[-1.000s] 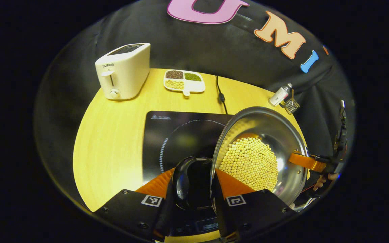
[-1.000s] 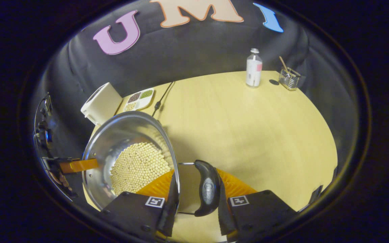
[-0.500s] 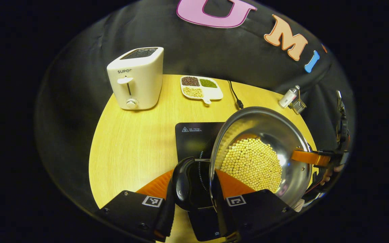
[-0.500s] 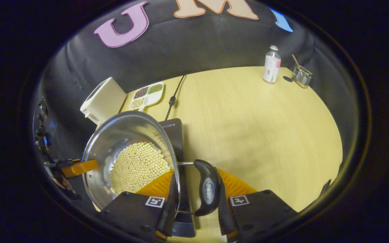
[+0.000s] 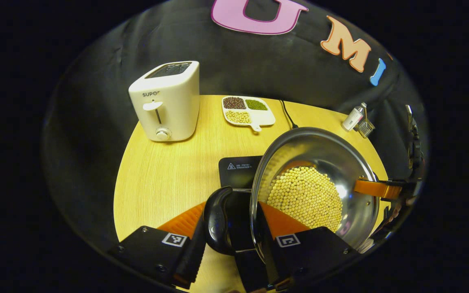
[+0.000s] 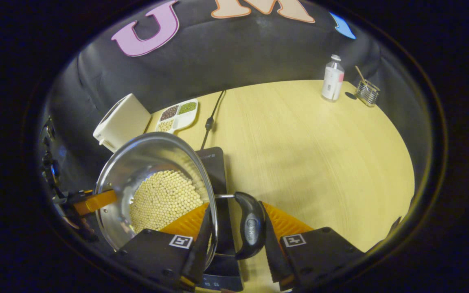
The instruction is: First push the handle of the pot to place it horizontally, then grasp the pot with both hands and set it on the induction cooktop.
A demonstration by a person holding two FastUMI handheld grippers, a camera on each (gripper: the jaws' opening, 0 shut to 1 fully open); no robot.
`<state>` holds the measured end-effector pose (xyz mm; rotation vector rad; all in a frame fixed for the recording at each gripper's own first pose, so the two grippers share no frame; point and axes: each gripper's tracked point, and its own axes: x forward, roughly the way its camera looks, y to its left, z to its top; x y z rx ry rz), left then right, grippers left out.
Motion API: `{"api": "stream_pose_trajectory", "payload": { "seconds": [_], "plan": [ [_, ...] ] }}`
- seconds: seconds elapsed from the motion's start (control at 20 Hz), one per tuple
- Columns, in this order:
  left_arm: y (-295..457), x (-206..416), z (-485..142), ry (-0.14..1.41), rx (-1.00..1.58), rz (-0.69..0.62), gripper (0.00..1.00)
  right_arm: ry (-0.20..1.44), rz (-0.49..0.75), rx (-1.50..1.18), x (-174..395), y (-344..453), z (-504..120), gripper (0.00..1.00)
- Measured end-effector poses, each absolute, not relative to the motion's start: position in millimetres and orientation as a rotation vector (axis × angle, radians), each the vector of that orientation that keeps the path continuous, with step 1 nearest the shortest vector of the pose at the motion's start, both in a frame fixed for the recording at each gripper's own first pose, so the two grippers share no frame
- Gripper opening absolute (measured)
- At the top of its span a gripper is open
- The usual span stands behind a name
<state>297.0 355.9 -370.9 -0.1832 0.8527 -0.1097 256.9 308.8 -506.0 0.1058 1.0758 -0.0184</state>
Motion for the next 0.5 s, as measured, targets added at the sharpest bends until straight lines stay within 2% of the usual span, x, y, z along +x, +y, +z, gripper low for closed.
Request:
{"api": "stream_pose_trajectory", "payload": {
  "seconds": [0.05,0.1,0.2,0.25,0.3,0.5],
  "plan": [
    [353.5,296.2,-369.8,0.843,-0.199,-0.111,0.67,1.077,-0.018,0.115,257.7,309.4,-506.1,0.6],
    [351.7,294.5,-369.0,0.841,-0.209,-0.107,0.73,1.071,-0.017,0.118,260.0,308.6,-505.5,0.59],
    [350.1,291.7,-364.8,0.83,-0.208,-0.097,0.83,1.038,-0.016,0.135,265.1,309.3,-496.1,0.65],
    [353.1,292.6,-361.2,0.817,-0.189,-0.082,0.83,1.026,-0.014,0.147,266.3,310.1,-491.0,0.81],
    [357.1,294.7,-354.6,0.791,-0.165,-0.064,0.91,1.015,-0.015,0.156,268.1,310.0,-485.7,0.83],
    [362.2,305.1,-308.3,0.641,-0.051,-0.011,0.9,0.92,-0.022,0.179,281.5,300.7,-455.5,0.84]
  ]
}}
